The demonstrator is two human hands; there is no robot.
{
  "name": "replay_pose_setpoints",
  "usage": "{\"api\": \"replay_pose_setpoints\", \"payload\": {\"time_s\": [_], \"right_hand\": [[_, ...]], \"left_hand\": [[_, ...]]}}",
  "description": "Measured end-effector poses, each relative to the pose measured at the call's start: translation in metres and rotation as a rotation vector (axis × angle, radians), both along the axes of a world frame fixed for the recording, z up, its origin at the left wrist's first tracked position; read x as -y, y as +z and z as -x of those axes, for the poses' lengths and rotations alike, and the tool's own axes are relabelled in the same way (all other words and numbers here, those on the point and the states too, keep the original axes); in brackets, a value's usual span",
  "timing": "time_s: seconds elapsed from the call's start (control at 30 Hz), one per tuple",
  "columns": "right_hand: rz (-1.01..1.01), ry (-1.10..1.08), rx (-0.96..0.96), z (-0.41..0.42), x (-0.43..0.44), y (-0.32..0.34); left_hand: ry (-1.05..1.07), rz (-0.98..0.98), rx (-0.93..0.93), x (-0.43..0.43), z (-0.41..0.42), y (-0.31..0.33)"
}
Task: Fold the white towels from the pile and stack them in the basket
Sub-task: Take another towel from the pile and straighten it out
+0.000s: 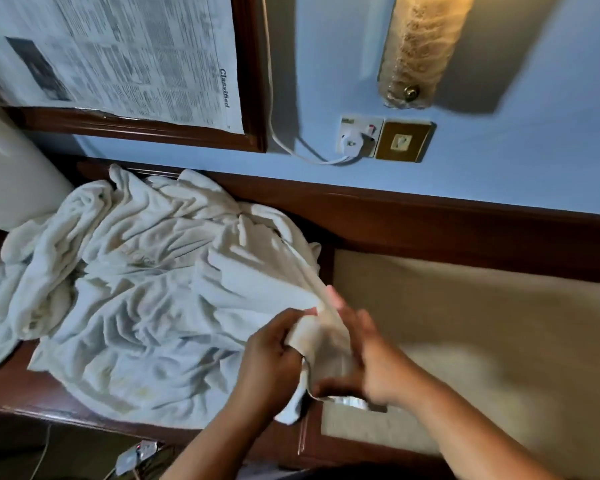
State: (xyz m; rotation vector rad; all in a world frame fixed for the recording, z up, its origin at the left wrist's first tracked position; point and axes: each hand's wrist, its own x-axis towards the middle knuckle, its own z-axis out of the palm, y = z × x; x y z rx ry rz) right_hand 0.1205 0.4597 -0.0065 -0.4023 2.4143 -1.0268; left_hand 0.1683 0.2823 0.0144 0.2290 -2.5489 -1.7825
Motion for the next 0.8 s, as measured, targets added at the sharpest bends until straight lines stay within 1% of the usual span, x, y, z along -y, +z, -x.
{"api": "replay_pose_setpoints", "payload": {"time_s": [0.07, 0.1, 0.13, 0.17, 0.2, 0.27, 0.4, 0.47, 0.5, 0.57, 0.6, 0.63, 0.7, 0.73, 0.77, 0.8], "right_hand": [[0.234, -0.175, -0.143, -0.001, -0.008, -0.008], [0.328, -0.26, -0.149, -0.003, -0.014, -0.007], [0.384, -0.333, -0.16, -0.005, -0.021, -0.004], [0.404, -0.388, -0.155, -0.006, -0.029, -0.003], [0.437, -0.42, -0.122, -0.009, -0.038, 0.001], [0.499, -0.46, -0.011, -0.017, -0.054, 0.007], [0.724, -0.696, 0.182, -0.041, -0.081, 0.013], [0.768, -0.755, 0.154, -0.053, -0.087, 0.026], [0.806, -0.776, 0.111, -0.058, -0.09, 0.033], [0.865, -0.85, 0.062, -0.062, -0.1, 0.042], [0.867, -0.926, 0.052, -0.063, -0.108, 0.04], [0.885, -1.03, 0.098, -0.062, -0.119, 0.033], [0.858, -1.211, 0.185, -0.061, -0.136, 0.012], [0.799, -1.254, 0.202, -0.061, -0.14, 0.002], [0.669, -1.276, 0.2, -0.061, -0.14, -0.008], [0.487, -1.266, 0.194, -0.063, -0.137, -0.015]], "left_hand": [[-0.133, -0.123, -0.073, -0.033, -0.003, 0.015], [-0.14, -0.159, -0.12, -0.04, -0.001, 0.015], [-0.125, -0.18, -0.165, -0.041, 0.002, 0.01], [-0.1, -0.161, -0.199, -0.038, 0.005, 0.002], [-0.078, -0.081, -0.211, -0.031, 0.007, -0.009], [-0.078, 0.148, -0.178, -0.013, 0.011, -0.034], [-0.213, 0.575, 0.019, 0.012, 0.022, -0.075], [-0.239, 0.765, 0.072, 0.015, 0.034, -0.083], [-0.25, 0.836, 0.056, 0.018, 0.043, -0.088], [-0.261, 0.927, -0.043, 0.027, 0.063, -0.102], [-0.264, 0.953, -0.095, 0.032, 0.074, -0.109], [-0.272, 0.953, -0.117, 0.035, 0.084, -0.113], [-0.31, 0.849, -0.053, 0.033, 0.1, -0.113], [-0.332, 0.776, -0.012, 0.028, 0.103, -0.109], [-0.343, 0.707, 0.001, 0.024, 0.106, -0.104], [-0.348, 0.642, -0.022, 0.021, 0.107, -0.1]]}}
